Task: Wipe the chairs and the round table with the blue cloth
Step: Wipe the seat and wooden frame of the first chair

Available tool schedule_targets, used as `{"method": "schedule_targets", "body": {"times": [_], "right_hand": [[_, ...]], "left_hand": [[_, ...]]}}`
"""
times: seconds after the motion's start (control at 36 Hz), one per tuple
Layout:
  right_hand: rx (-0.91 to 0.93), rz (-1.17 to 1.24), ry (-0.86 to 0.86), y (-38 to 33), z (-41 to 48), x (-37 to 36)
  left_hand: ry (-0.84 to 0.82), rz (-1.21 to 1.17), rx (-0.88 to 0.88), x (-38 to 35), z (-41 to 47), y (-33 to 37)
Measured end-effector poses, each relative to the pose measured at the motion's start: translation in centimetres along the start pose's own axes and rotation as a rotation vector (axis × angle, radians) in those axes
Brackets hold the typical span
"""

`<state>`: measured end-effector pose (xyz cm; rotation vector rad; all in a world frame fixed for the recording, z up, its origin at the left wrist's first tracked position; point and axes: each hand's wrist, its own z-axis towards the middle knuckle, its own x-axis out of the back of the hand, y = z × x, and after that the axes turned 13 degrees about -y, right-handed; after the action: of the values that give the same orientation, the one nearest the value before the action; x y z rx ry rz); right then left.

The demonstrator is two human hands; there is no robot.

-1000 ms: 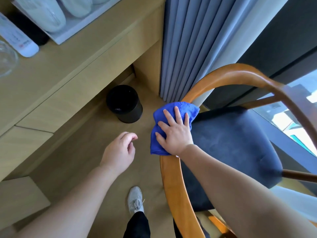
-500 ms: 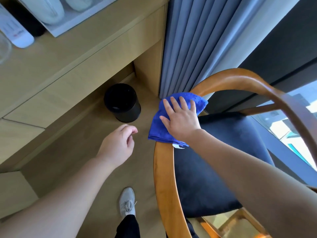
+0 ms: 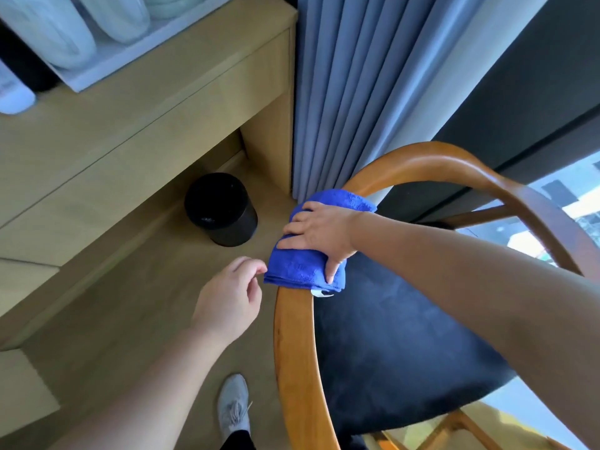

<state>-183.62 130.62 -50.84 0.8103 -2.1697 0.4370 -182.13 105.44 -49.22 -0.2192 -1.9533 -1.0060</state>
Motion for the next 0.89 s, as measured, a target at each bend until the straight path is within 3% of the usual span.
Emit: {"method": "schedule_targets", "body": {"times": [0.58, 0.89], "right_hand": [[-0.268, -0.057, 0.098, 4.9, -2.5, -1.9], [-0.419, 0.028, 0.130, 7.7, -5.9, -2.3]], "left_hand": [[-0.015, 0.077, 0.012, 1.2, 3.5, 3.6], [-0.057, 0.115, -0.001, 1.3, 5.6, 5.8]]}}
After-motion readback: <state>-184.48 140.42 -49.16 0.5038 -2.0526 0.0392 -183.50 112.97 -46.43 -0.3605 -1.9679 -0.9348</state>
